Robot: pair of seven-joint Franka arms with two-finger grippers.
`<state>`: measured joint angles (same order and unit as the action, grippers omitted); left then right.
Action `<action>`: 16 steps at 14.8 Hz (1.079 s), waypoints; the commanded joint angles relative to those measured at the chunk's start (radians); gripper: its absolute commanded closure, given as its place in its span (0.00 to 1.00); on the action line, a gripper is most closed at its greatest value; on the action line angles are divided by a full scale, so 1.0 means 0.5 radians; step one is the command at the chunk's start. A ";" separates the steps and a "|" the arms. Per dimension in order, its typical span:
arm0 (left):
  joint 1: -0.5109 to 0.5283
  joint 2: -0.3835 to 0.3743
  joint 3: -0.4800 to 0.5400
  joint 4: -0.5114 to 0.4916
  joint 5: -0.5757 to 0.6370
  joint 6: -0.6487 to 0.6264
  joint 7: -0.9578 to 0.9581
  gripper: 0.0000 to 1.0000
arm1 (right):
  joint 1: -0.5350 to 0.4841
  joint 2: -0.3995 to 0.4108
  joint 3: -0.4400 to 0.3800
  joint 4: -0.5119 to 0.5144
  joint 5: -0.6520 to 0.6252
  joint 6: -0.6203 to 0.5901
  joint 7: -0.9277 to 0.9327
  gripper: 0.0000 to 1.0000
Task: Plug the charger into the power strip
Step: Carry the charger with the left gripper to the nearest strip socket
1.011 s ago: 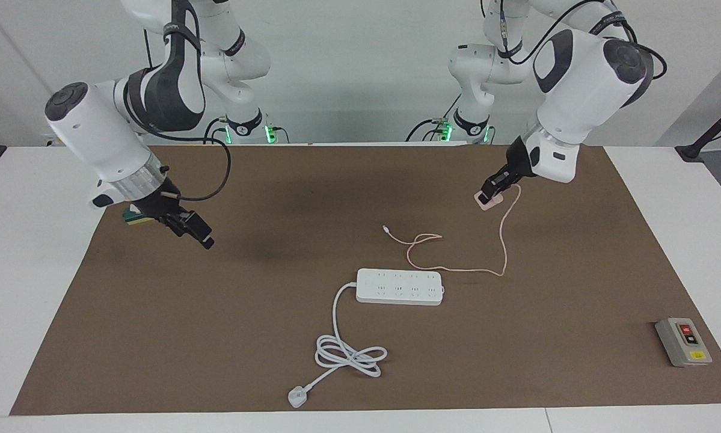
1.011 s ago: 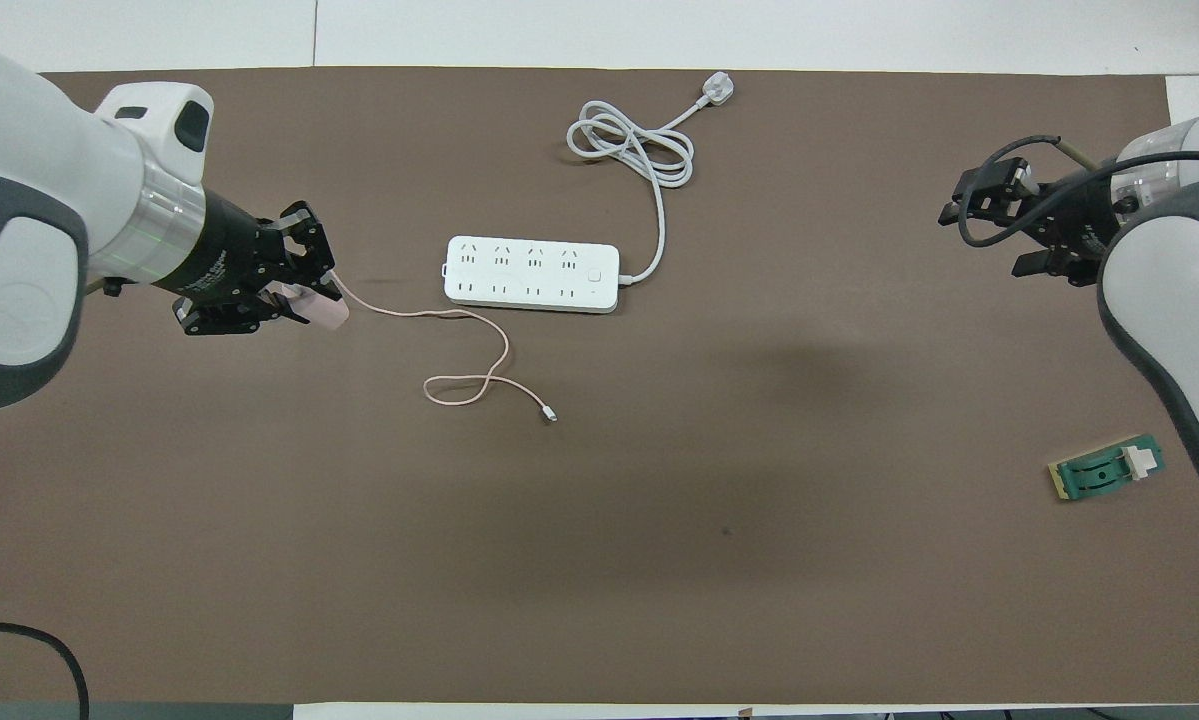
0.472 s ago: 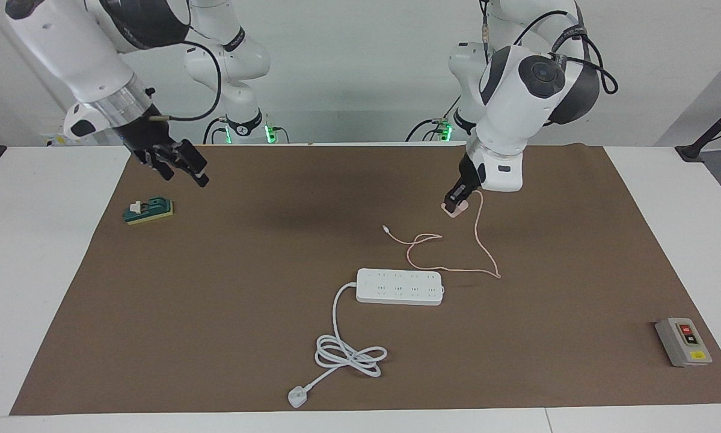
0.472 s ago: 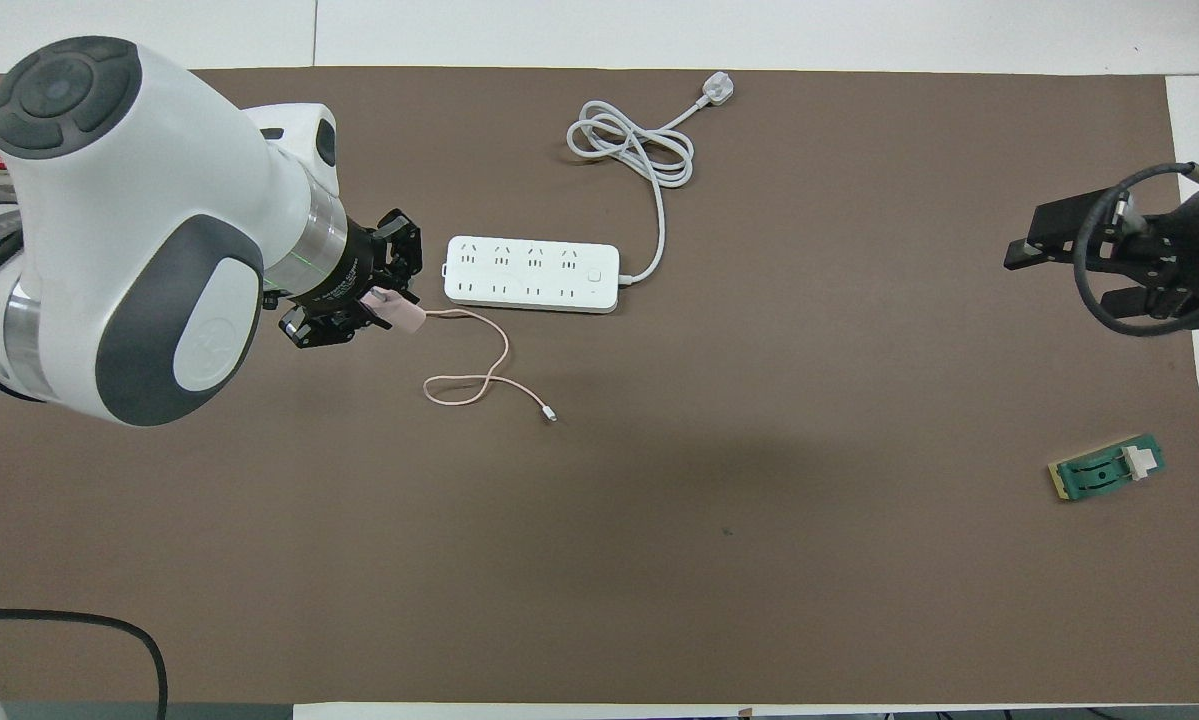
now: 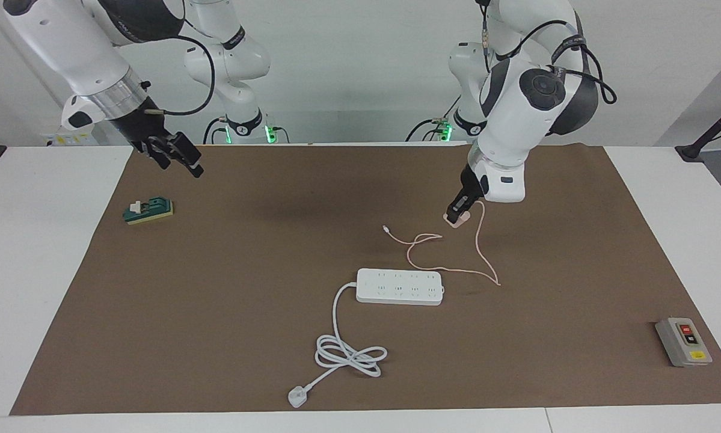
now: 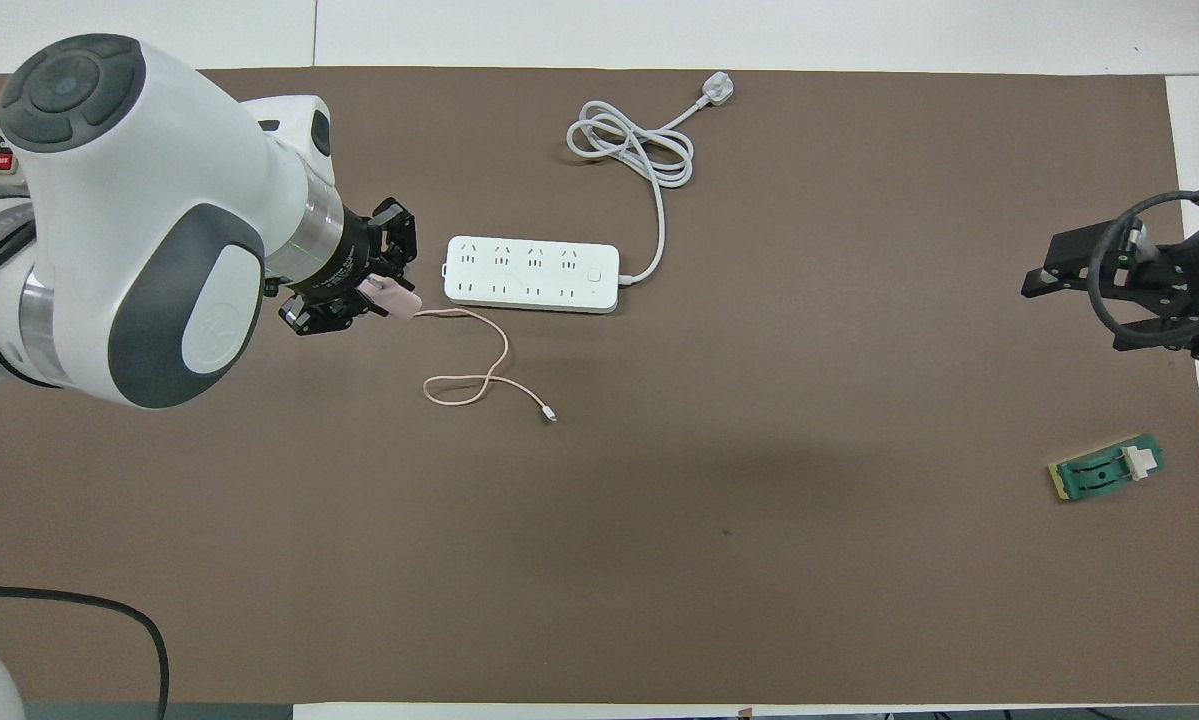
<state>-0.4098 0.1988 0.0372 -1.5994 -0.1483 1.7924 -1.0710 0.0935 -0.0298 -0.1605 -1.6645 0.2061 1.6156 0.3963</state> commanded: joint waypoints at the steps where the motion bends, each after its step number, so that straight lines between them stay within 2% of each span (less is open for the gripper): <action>1: 0.013 0.020 -0.001 0.014 0.008 0.029 -0.039 1.00 | -0.061 0.167 0.023 0.334 -0.093 -0.133 -0.114 0.00; 3: 0.016 0.020 0.008 0.014 -0.077 0.029 -0.064 1.00 | -0.073 0.164 0.085 0.304 -0.347 -0.151 -0.554 0.00; 4: 0.028 0.020 0.012 0.014 -0.084 0.032 -0.064 1.00 | -0.095 0.155 0.070 0.286 -0.351 -0.172 -0.663 0.00; 10: 0.043 0.069 0.018 0.020 -0.072 0.106 -0.278 1.00 | -0.116 0.146 0.094 0.304 -0.351 -0.381 -0.703 0.00; 13: 0.068 0.069 0.021 0.017 -0.069 0.167 -0.431 1.00 | -0.098 0.069 0.076 0.277 -0.351 -0.399 -0.829 0.00; 16: 0.077 0.093 0.021 0.020 -0.056 0.228 -0.658 1.00 | -0.028 0.060 0.039 0.276 -0.369 -0.442 -0.832 0.00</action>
<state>-0.3785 0.2295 0.0498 -1.6004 -0.1807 1.8782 -1.3301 0.0634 0.0075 -0.1332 -1.5261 0.0459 1.4090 0.0050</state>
